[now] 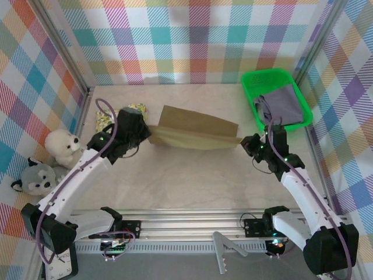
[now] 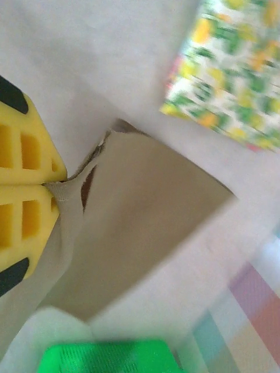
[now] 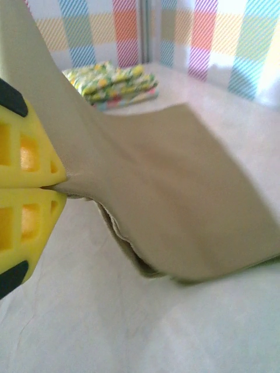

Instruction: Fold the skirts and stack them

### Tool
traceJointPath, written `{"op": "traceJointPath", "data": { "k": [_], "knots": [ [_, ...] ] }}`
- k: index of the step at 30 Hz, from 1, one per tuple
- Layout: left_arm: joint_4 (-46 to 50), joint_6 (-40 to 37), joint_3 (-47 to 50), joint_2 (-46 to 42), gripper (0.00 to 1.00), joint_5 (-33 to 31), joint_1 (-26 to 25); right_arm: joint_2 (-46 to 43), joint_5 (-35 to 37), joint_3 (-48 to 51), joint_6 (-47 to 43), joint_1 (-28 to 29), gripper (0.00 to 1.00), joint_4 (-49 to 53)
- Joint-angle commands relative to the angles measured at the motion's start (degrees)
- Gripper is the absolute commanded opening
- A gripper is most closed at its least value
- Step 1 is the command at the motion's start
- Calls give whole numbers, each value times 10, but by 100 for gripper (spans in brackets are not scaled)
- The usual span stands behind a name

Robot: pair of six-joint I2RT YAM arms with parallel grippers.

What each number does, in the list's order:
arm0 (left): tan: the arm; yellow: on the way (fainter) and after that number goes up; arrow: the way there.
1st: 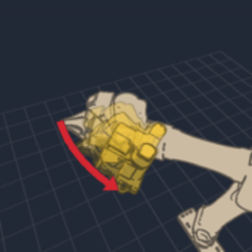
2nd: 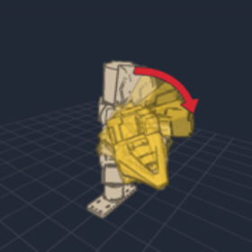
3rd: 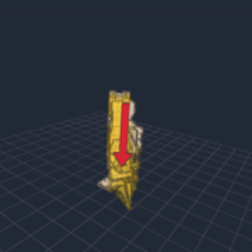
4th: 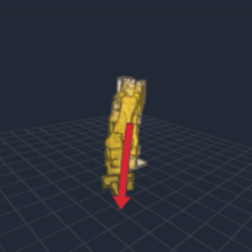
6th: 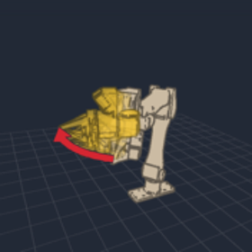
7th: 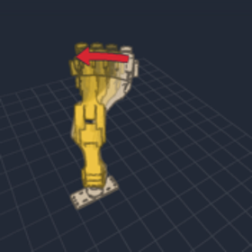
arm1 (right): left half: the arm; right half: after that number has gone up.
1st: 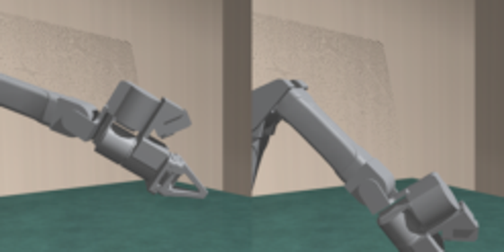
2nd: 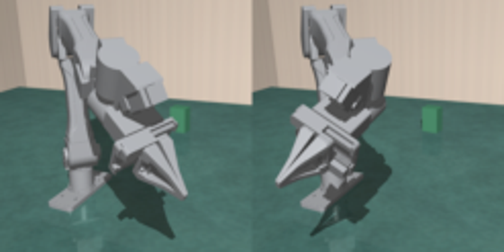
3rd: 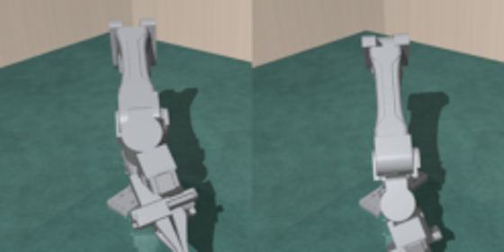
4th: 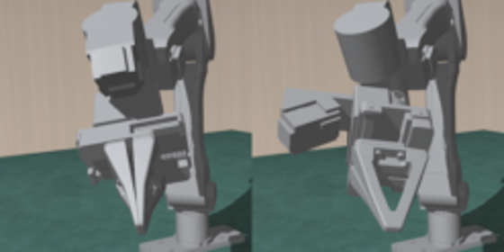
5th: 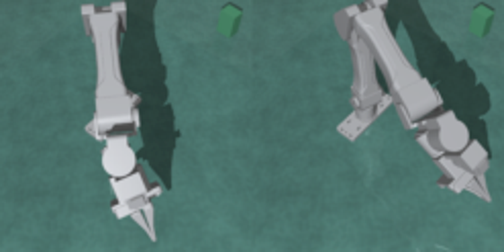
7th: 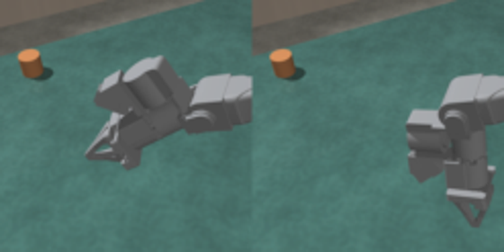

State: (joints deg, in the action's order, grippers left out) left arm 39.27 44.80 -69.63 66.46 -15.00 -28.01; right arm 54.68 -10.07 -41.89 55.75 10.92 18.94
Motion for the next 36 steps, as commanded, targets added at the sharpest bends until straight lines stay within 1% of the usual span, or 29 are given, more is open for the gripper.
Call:
{"op": "traceJointPath", "data": {
  "k": [1, 3, 5, 8, 13, 16, 18, 23, 25, 27, 31, 36],
  "knots": [
    [40, -57, -43, 0, 0, -62, 0, -5, 30, -42, 20, -1, 0, 12],
    [42, -58, -43, -2, 0, -51, 0, -2, 18, -47, 17, -1, 0, 29],
    [44, -51, -30, -3, 0, -41, 0, -4, 11, -32, 28, -1, 0, 35],
    [58, -27, 0, -10, 0, -42, 0, -23, 4, 2, 53, -1, 0, 29],
    [77, 4, 37, -33, 0, -34, 0, -56, -8, 25, 61, -1, 0, 41],
    [75, 1, 33, -29, 0, -29, 2, -54, -8, 26, 61, -1, 0, 49],
    [60, -20, 15, -10, 0, -27, 8, -44, -2, 30, 68, -1, 0, 25],
    [4, -85, -63, 94, 0, -12, 33, 39, 40, 19, 95, -2, 0, -53],
    [-27, -105, -89, 148, 0, 2, 42, 88, 50, 4, 100, -2, 0, -94],
    [-33, -122, -126, 200, 0, 11, 50, 145, 52, -20, 103, -2, 0, -110],
    [-35, -156, -205, 297, 0, 13, 62, 245, 66, -86, 101, -2, 0, -94],
    [-28, -176, -286, 387, 0, 17, 75, 330, 69, -141, 98, -3, 0, -94]
  ]
}}
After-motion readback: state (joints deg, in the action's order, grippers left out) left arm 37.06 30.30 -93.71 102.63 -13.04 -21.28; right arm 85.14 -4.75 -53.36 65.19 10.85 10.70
